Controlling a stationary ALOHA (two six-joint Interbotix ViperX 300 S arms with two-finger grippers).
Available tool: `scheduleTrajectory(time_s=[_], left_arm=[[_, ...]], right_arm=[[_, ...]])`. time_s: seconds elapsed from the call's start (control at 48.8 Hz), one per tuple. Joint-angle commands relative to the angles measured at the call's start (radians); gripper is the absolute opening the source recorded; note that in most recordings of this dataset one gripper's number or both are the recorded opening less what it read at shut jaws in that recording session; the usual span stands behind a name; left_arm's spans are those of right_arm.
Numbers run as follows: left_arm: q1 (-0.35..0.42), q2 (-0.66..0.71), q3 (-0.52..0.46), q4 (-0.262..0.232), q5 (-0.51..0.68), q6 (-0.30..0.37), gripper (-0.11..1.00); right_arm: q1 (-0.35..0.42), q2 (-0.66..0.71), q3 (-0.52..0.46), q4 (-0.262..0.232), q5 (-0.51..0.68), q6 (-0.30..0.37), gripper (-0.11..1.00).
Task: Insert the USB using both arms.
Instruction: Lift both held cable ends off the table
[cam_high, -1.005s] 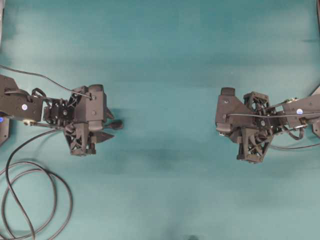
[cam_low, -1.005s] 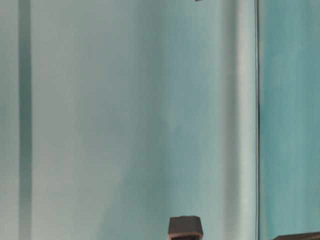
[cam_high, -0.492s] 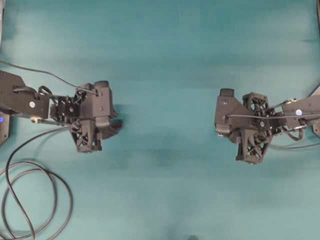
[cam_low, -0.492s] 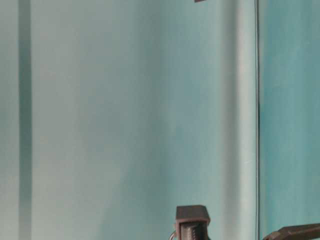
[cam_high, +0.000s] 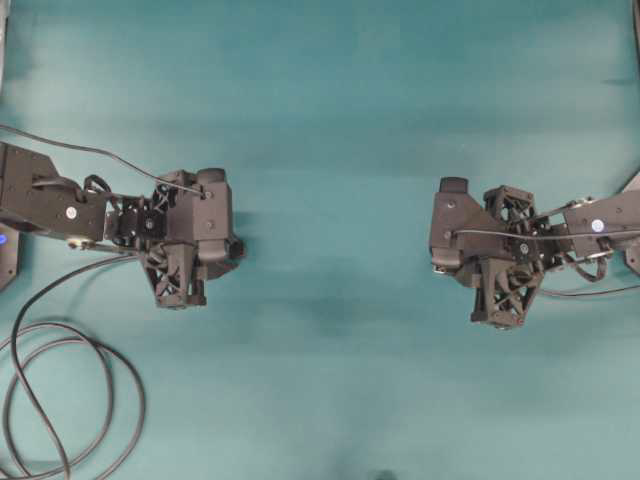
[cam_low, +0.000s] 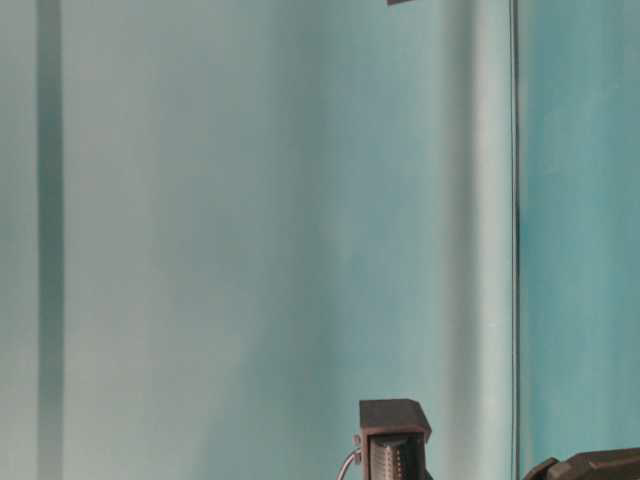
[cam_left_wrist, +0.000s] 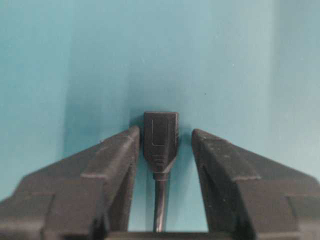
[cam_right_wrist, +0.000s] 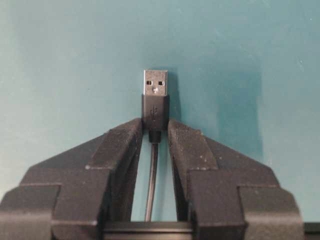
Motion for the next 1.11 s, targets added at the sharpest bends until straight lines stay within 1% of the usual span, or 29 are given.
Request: scheduleTrajectory(time_s=[0.0,0.123,0.328,0.533,0.697,0.821,0.944,1.026,1.087], left_arm=[[-0.029,-0.005,0.002,0.000,0.021,-0.014,0.40],[-0.029,-0.005,0.003,0.000,0.035,-0.014,0.34],[-0.029,-0.005,0.003,0.000,0.017,-0.008,0.23],[-0.029,-0.006,0.000,0.000,0.020,-0.009,0.23],[-0.028,-0.032,-0.002,0.000,0.035,-0.009,0.23],[-0.032,-0.084,-0.002,0.000,0.061,-0.009,0.23],[-0.043,-0.156,0.002,-0.002,0.077,-0.011,0.23],[-0.051,-0.210,0.002,-0.011,0.083,-0.029,0.23],[-0.052,-0.239,0.000,-0.021,0.089,-0.069,0.23]], right_arm=[[0.006,-0.028,-0.003,-0.002,-0.011,-0.005,0.21],[0.006,-0.044,0.000,-0.002,-0.009,-0.005,0.21],[0.006,-0.063,-0.002,-0.002,-0.011,-0.005,0.21],[0.006,-0.081,-0.006,-0.005,-0.009,-0.011,0.21],[0.006,-0.115,-0.003,-0.005,-0.009,-0.015,0.21],[0.005,-0.161,-0.008,-0.005,0.006,-0.015,0.21],[0.006,-0.207,-0.009,-0.005,0.066,-0.020,0.21],[0.006,-0.236,-0.012,-0.006,0.112,-0.028,0.21],[0.006,-0.256,-0.014,-0.005,0.137,-0.032,0.21]])
